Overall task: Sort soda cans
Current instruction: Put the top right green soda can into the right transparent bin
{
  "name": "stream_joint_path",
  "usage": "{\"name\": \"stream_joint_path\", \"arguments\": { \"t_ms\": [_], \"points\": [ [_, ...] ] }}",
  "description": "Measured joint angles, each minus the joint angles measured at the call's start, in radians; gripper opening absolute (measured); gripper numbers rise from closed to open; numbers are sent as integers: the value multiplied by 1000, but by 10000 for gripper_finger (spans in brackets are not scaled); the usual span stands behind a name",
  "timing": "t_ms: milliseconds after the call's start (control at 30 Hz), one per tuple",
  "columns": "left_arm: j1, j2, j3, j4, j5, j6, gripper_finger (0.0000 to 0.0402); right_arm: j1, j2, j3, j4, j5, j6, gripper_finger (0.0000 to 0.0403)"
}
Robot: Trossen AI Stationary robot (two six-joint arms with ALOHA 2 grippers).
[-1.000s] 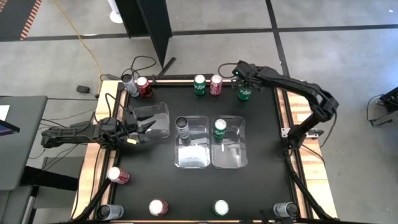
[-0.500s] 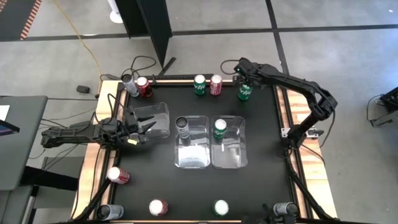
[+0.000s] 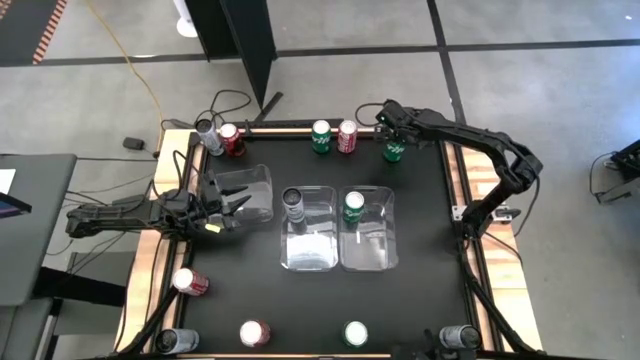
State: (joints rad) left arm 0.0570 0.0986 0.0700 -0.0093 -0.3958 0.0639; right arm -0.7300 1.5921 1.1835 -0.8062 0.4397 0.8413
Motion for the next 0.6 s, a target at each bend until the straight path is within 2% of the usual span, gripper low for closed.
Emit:
{"name": "stream_joint_path", "arguments": {
  "t_ms": [200,600],
  "points": [
    [0,0,0,0,0,0,132,-6,0,-48,83,0,1,373],
    [0,0,0,-1,0,0,132,-12,0,-125,140,1,8,363]
  ]
}}
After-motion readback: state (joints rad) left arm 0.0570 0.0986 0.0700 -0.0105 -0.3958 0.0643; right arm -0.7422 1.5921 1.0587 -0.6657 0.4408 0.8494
